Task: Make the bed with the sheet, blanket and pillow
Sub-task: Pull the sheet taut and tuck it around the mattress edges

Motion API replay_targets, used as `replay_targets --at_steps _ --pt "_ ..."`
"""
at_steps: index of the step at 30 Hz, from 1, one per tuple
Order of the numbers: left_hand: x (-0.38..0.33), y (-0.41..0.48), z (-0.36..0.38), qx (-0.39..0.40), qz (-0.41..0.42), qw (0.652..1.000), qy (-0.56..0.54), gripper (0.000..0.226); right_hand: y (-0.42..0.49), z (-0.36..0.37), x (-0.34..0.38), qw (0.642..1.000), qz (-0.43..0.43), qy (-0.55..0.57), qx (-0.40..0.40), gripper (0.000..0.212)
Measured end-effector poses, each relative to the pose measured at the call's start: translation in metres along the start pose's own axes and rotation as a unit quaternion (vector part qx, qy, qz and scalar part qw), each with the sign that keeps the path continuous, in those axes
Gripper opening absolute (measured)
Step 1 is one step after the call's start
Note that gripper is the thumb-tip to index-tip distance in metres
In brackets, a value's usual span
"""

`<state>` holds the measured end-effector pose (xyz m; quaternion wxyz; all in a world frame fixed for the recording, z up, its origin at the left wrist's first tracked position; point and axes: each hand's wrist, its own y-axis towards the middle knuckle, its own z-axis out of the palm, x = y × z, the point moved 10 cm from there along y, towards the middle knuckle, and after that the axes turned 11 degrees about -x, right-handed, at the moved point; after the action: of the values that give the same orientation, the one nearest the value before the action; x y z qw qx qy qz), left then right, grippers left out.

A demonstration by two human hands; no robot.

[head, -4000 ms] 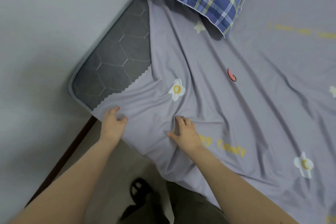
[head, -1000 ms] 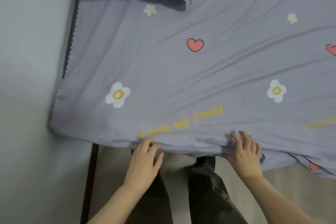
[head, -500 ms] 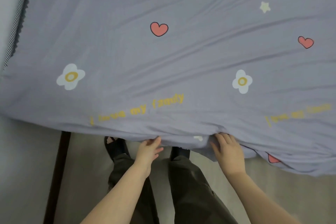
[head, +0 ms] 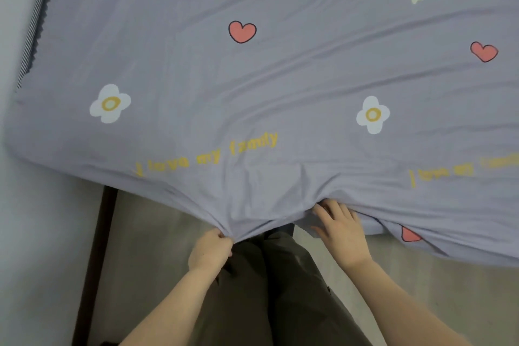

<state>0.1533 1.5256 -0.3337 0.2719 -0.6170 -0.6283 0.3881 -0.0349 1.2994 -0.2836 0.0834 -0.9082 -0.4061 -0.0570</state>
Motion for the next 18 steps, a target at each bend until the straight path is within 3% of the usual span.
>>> replay_targets --at_steps 3,7,11,14,16,18 --pt "0.009 -0.002 -0.004 0.006 0.021 0.994 0.108 0.013 -0.009 -0.001 -0.002 0.998 0.054 -0.015 0.01 0.064" --pt "0.003 0.005 -0.012 0.002 0.038 0.986 0.164 0.02 -0.005 -0.007 -0.003 0.992 0.108 -0.062 0.0 0.041" --pt "-0.002 0.013 -0.023 0.001 0.035 0.983 0.183 0.026 -0.005 0.0 -0.001 0.988 0.153 0.001 0.037 0.034" --pt "-0.003 0.022 -0.022 0.022 -0.003 1.0 0.016 0.022 -0.015 0.018 -0.004 0.974 0.169 0.081 0.131 0.017" --pt "-0.007 0.023 -0.02 0.037 -0.041 0.987 -0.154 0.015 -0.017 0.021 -0.005 0.964 0.173 0.138 0.147 0.015" --pt "-0.018 0.018 -0.017 0.056 -0.045 0.964 -0.255 0.028 -0.015 0.022 -0.01 0.957 0.184 0.158 0.158 0.009"
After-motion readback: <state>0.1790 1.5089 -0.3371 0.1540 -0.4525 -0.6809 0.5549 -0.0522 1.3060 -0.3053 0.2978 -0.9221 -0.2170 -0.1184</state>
